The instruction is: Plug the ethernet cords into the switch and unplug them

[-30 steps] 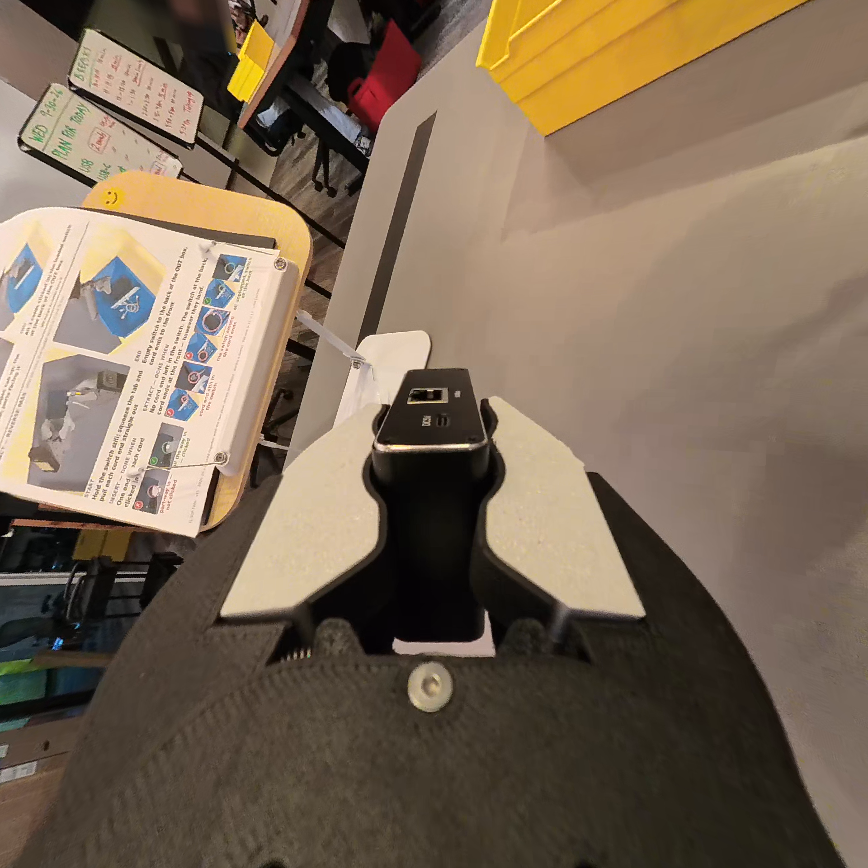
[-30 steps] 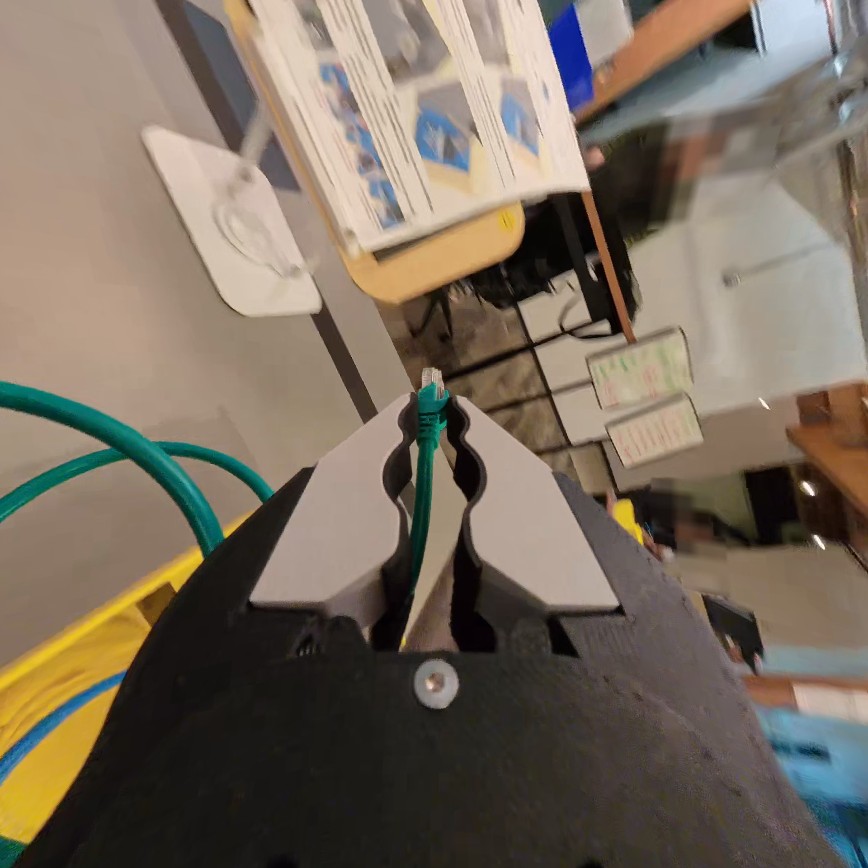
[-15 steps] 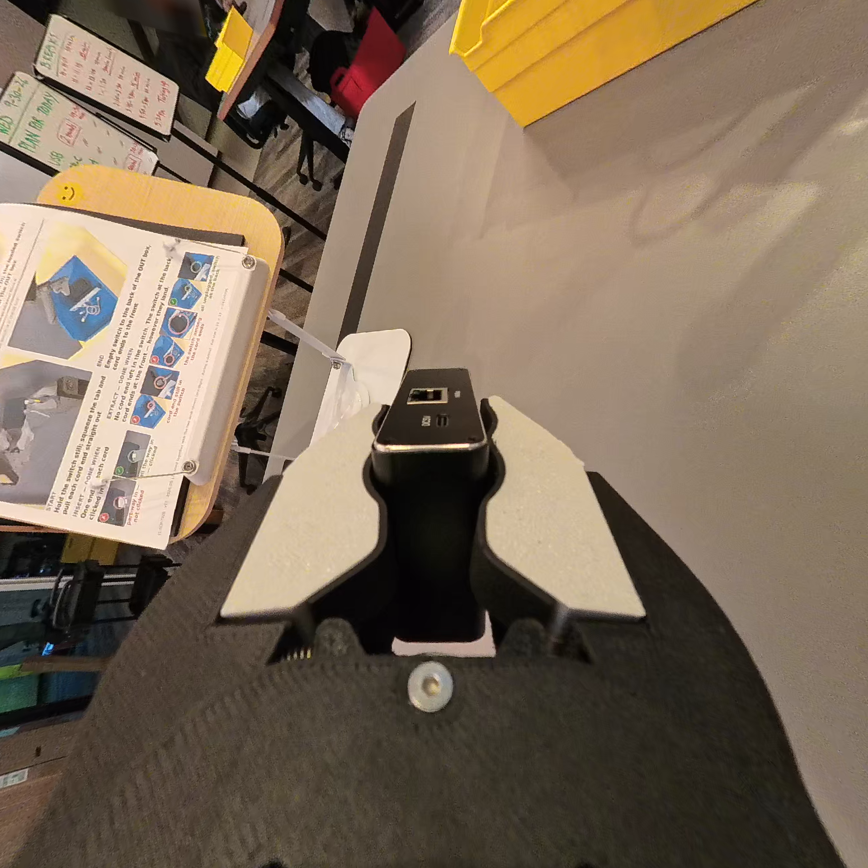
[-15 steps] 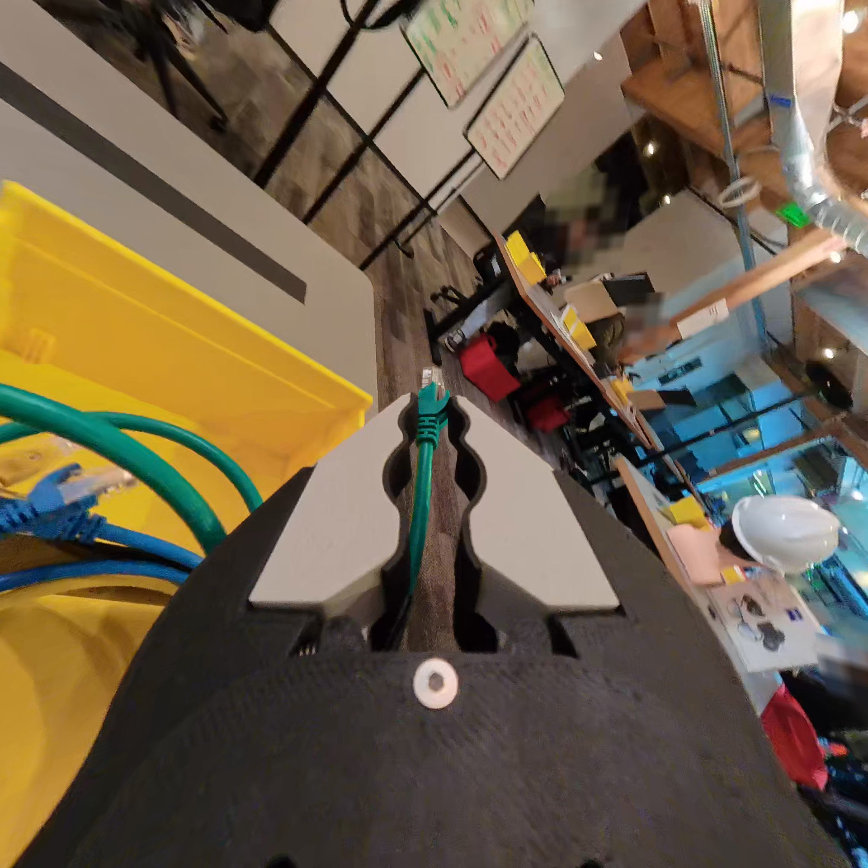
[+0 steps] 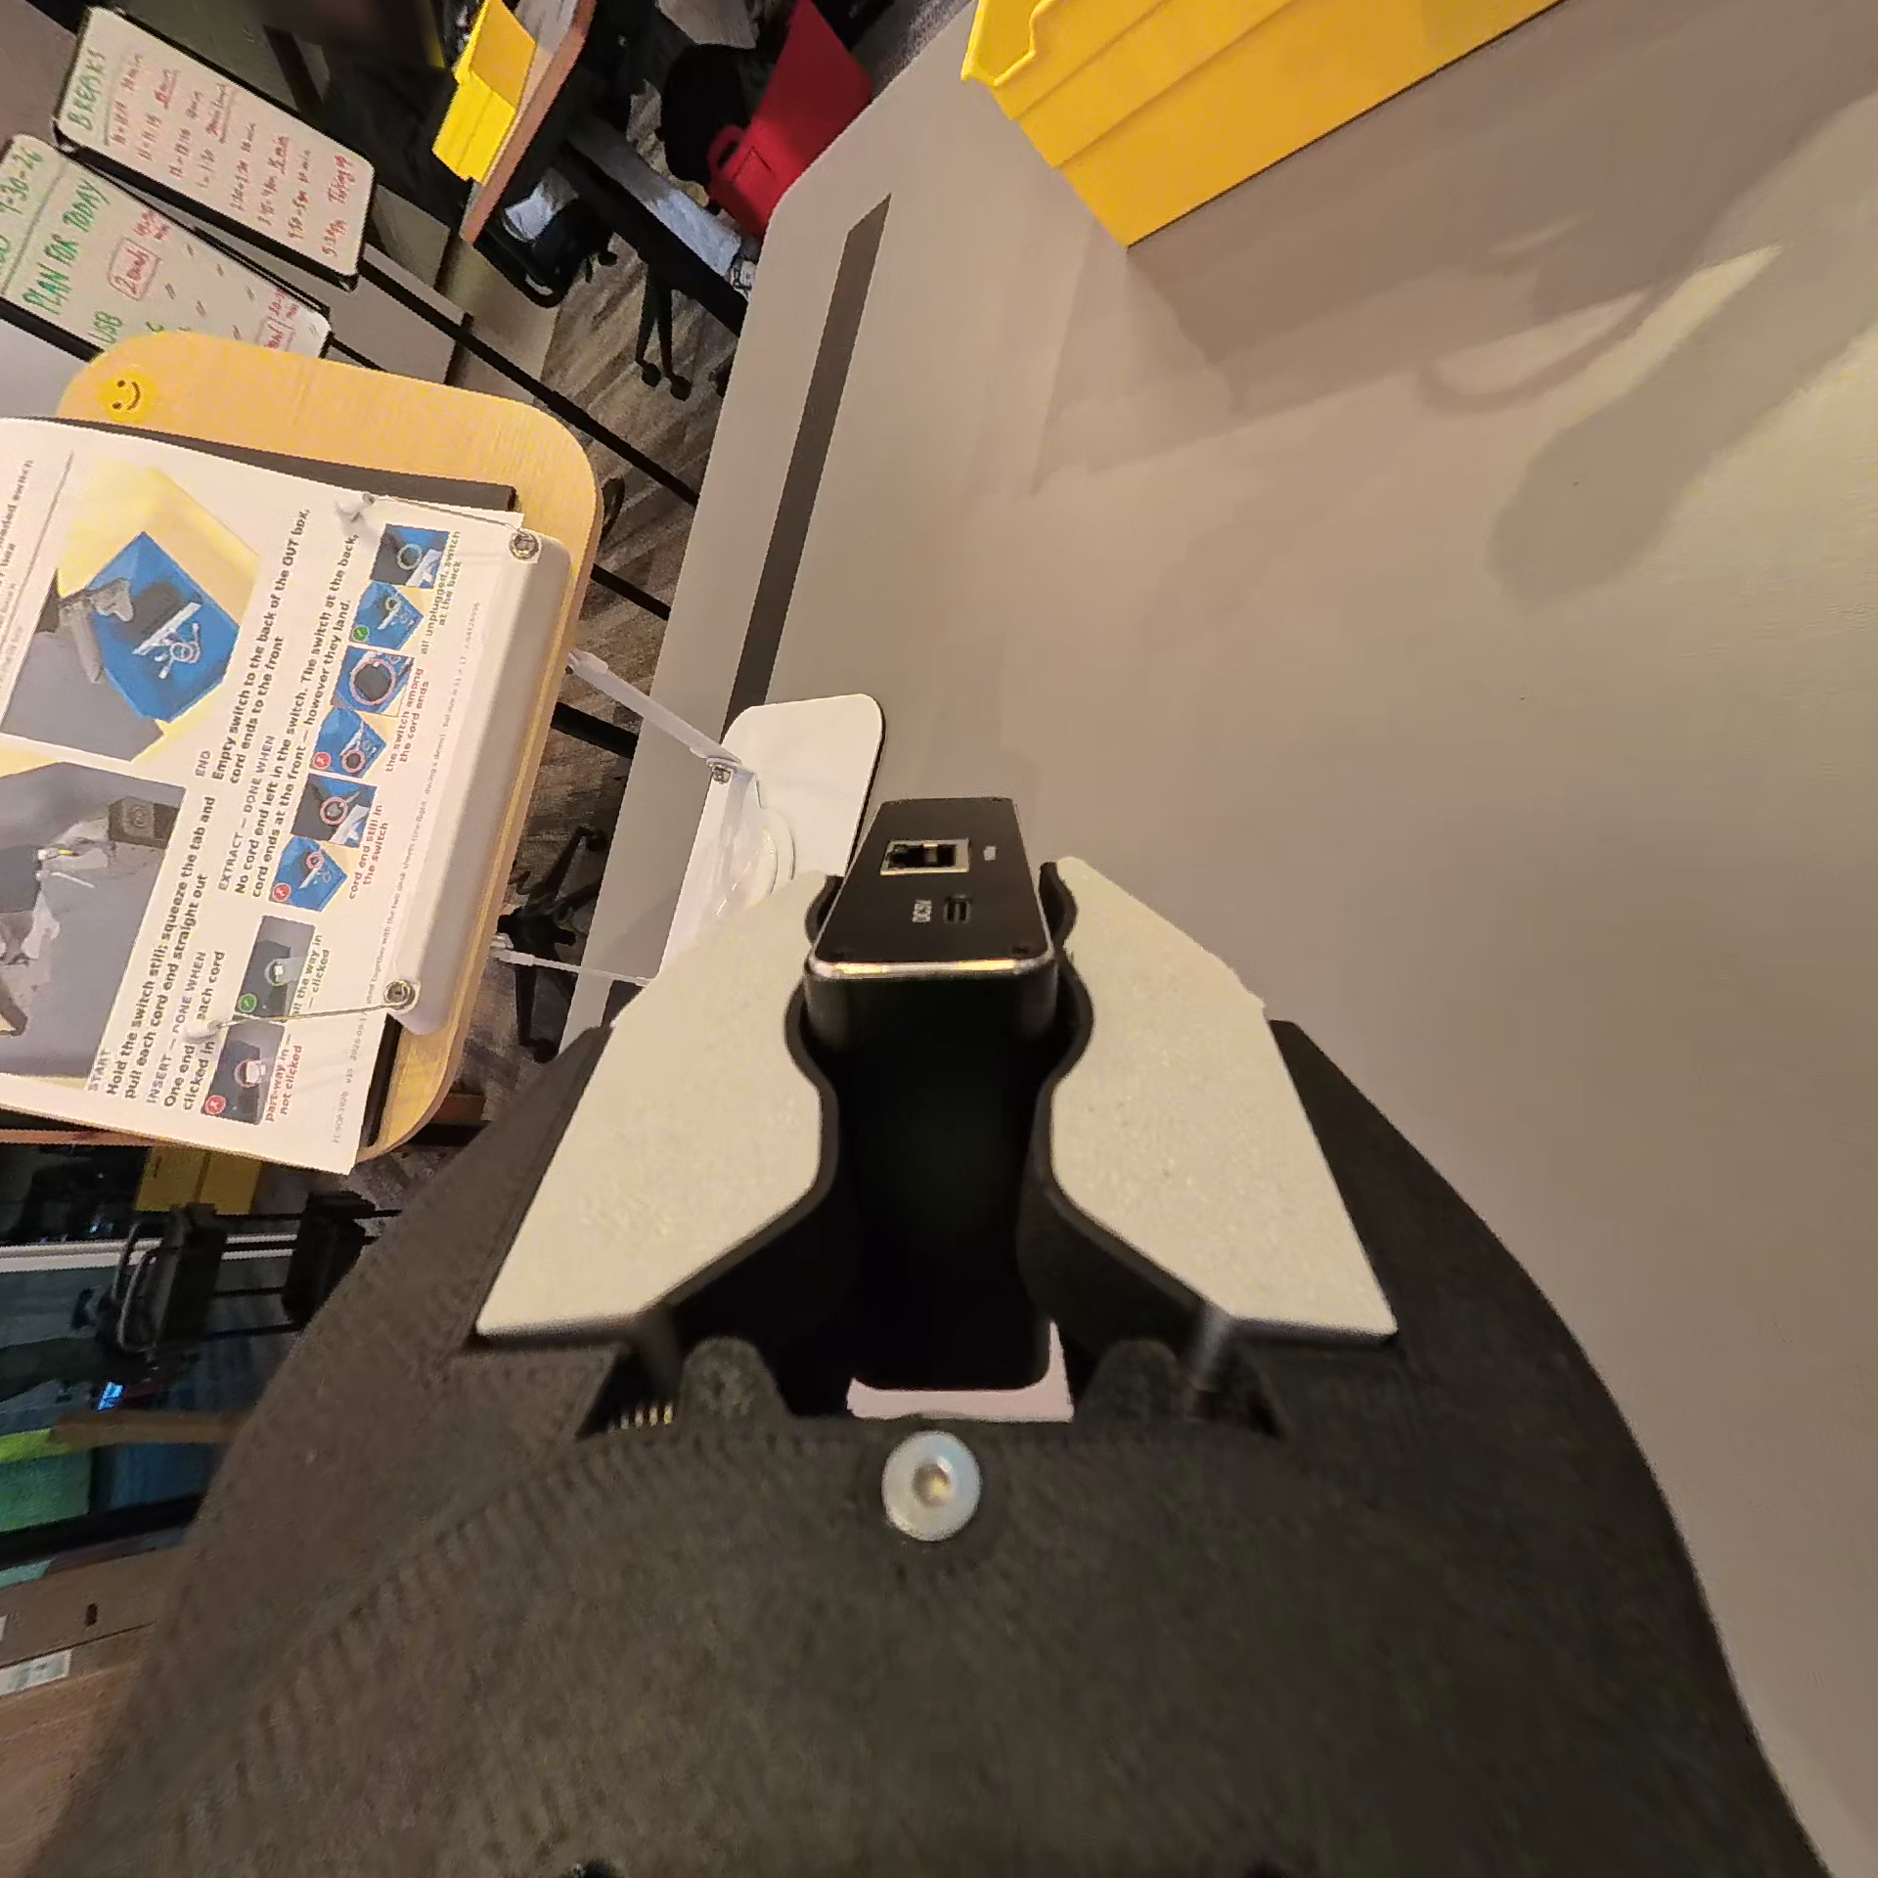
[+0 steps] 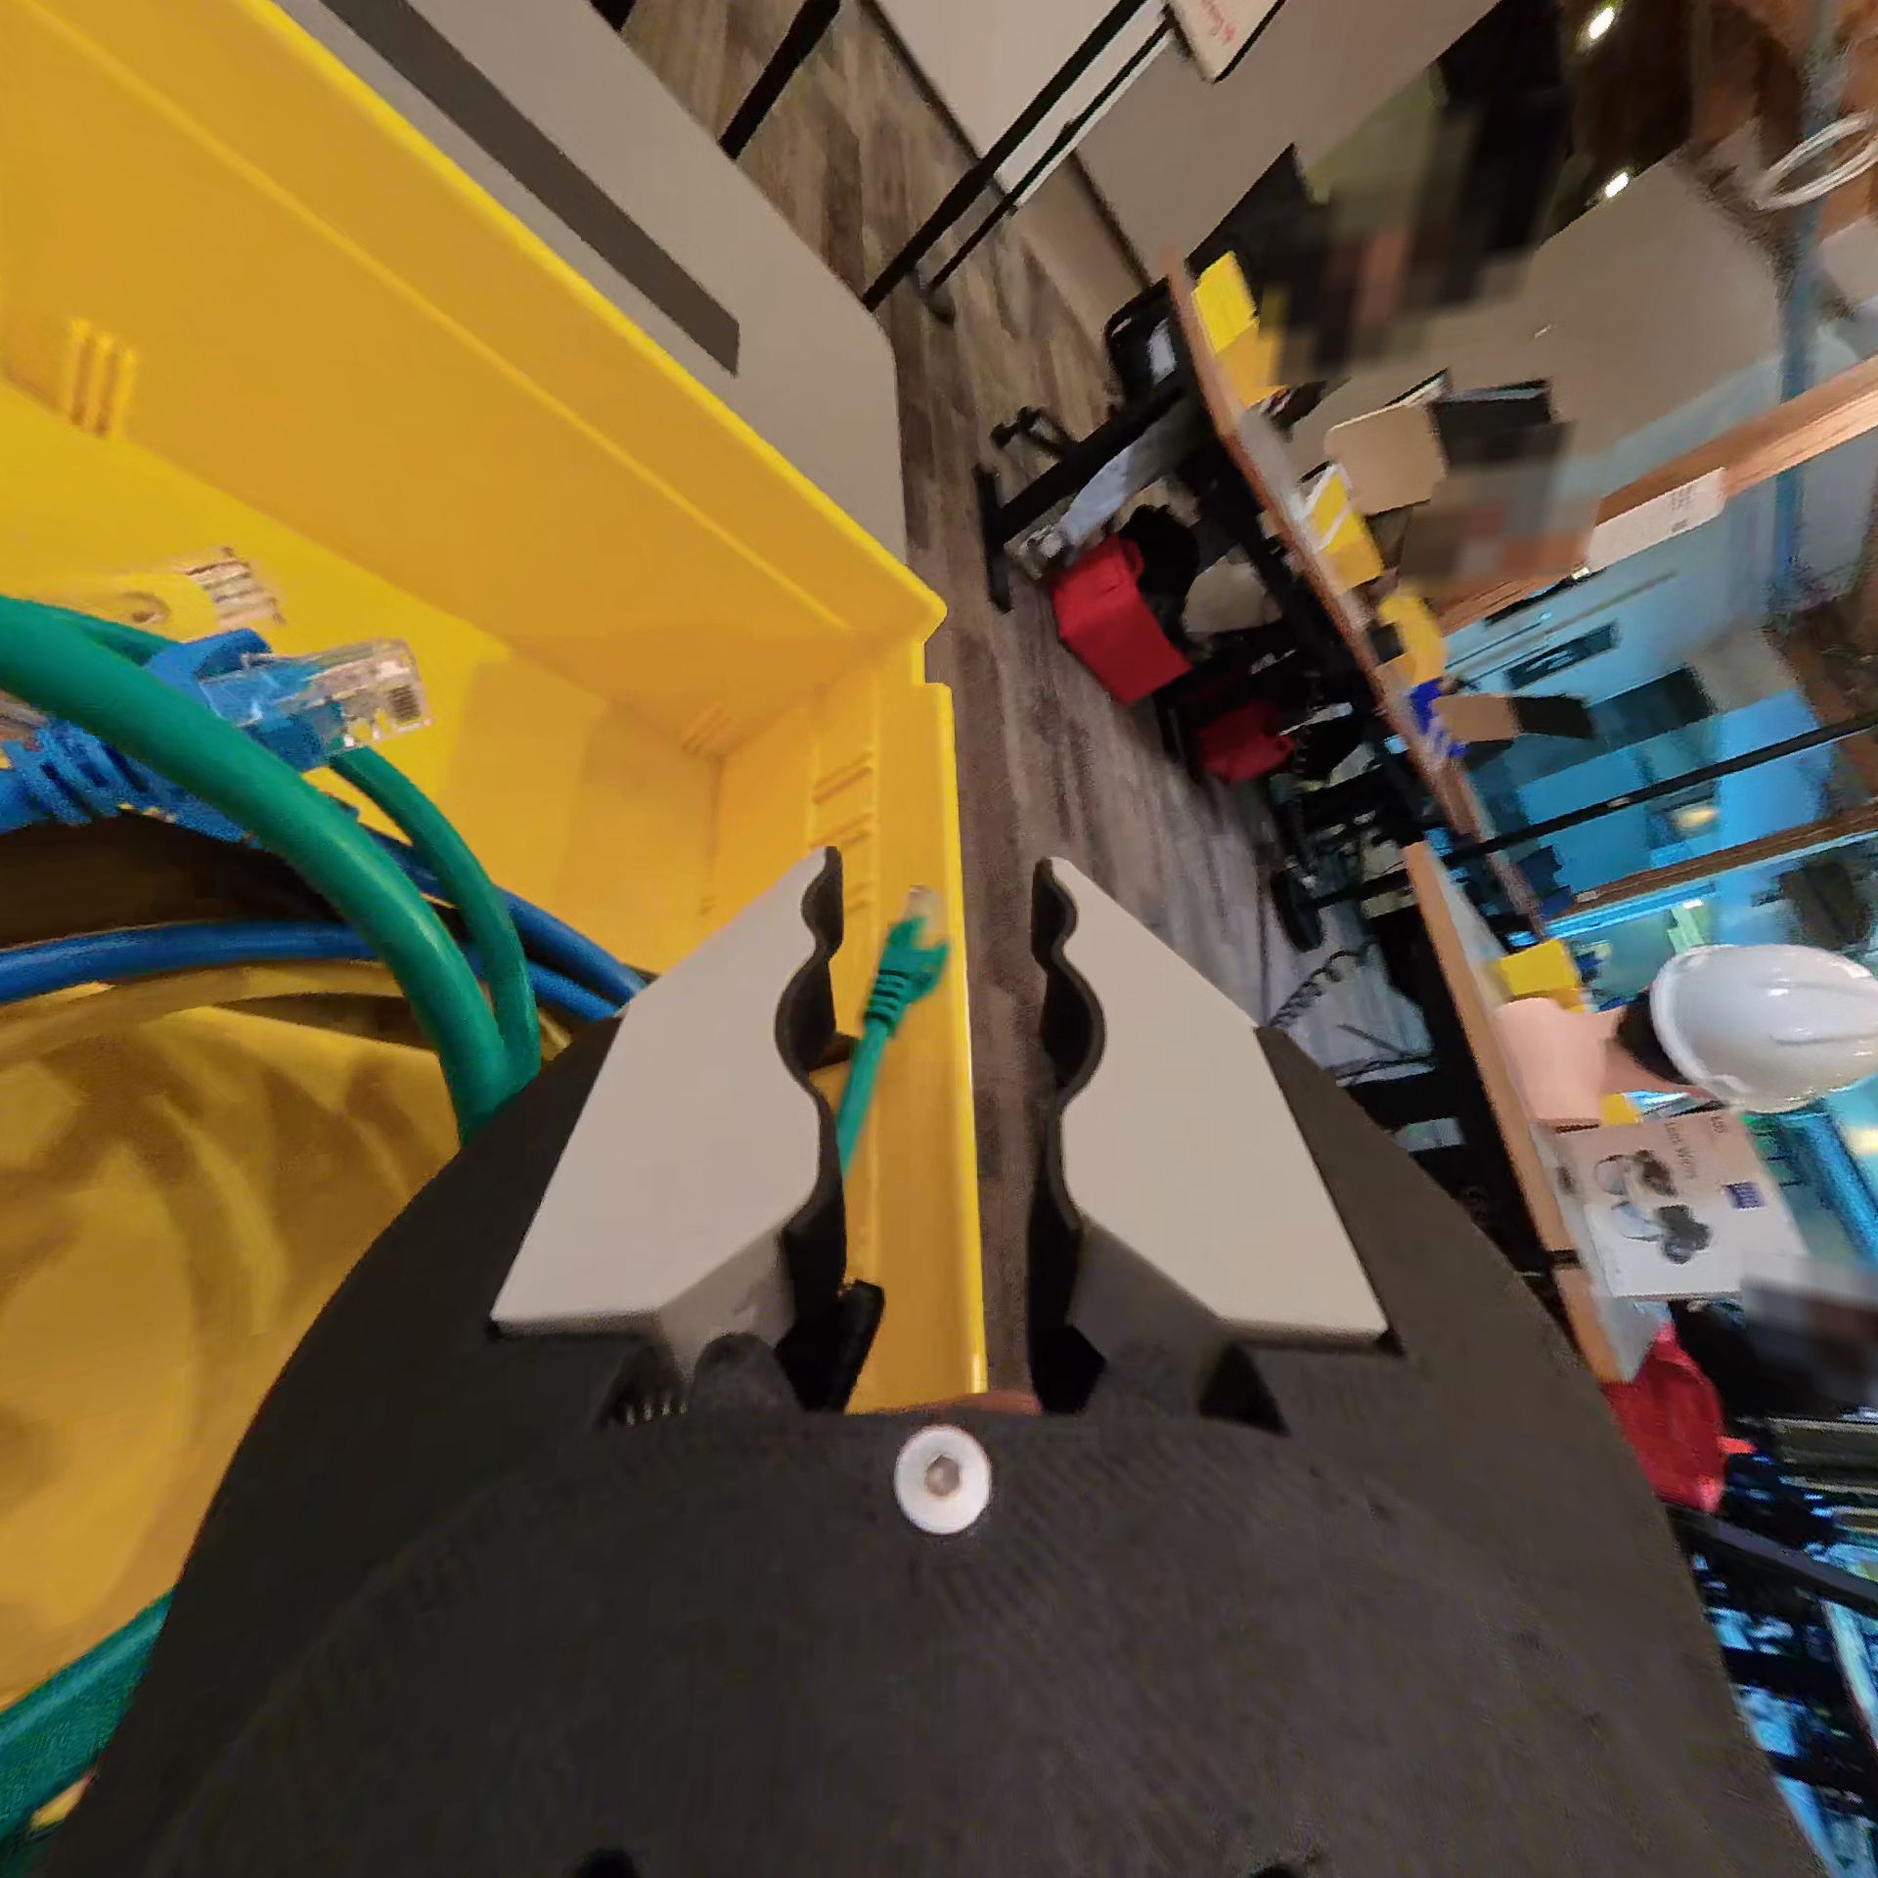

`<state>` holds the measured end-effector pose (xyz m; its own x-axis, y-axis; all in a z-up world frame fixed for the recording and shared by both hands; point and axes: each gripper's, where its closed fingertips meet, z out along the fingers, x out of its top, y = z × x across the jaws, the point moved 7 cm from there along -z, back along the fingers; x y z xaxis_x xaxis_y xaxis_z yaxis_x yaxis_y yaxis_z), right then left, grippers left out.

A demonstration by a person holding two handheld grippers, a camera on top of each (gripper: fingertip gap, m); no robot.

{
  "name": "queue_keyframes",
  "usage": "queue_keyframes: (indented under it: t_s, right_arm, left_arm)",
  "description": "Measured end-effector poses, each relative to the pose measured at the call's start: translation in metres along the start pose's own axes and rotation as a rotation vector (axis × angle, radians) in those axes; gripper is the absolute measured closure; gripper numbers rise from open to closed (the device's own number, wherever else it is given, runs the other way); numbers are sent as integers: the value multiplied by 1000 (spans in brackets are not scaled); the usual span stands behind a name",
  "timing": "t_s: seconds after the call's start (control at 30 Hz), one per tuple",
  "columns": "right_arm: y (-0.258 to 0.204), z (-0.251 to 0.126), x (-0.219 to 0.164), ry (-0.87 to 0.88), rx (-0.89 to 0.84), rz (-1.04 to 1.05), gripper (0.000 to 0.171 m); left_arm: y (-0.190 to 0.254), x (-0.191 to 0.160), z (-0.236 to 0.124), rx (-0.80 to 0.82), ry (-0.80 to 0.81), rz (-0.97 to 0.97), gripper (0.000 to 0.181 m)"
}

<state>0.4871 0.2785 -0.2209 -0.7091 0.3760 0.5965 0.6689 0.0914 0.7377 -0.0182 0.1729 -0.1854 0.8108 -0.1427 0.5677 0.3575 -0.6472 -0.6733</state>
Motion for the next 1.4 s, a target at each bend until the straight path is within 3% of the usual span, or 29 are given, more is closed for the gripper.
queue_keyframes:
  t_s: [0.07,0.2,0.5,0.63,0.9,1.03,1.17,1.4]
  right_arm:
    - [1,0,-5,-57,48,9,122]
    - [1,-5,-10,-117,139,-5,110]
    - [32,-48,8,-44,148,-20,111]
    - [13,-89,60,188,242,-120,114]
    - [-118,-185,171,766,797,-174,108]
    - [-167,-214,200,939,901,-260,117]
    - [-193,-215,215,995,1008,-282,119]
    - [-215,-224,229,1140,1259,-112,125]
  left_arm:
    - [0,0,0,3,-2,2,145]
    - [0,0,0,1,-3,3,145]
    - [0,5,-2,18,35,-13,145]
    - [2,11,-4,0,104,-59,146]
    - [14,40,-19,-117,347,-122,146]
    - [21,51,-26,-157,402,-90,146]
    - [24,58,-34,-205,485,-125,146]
    - [24,71,-49,-300,640,-212,146]
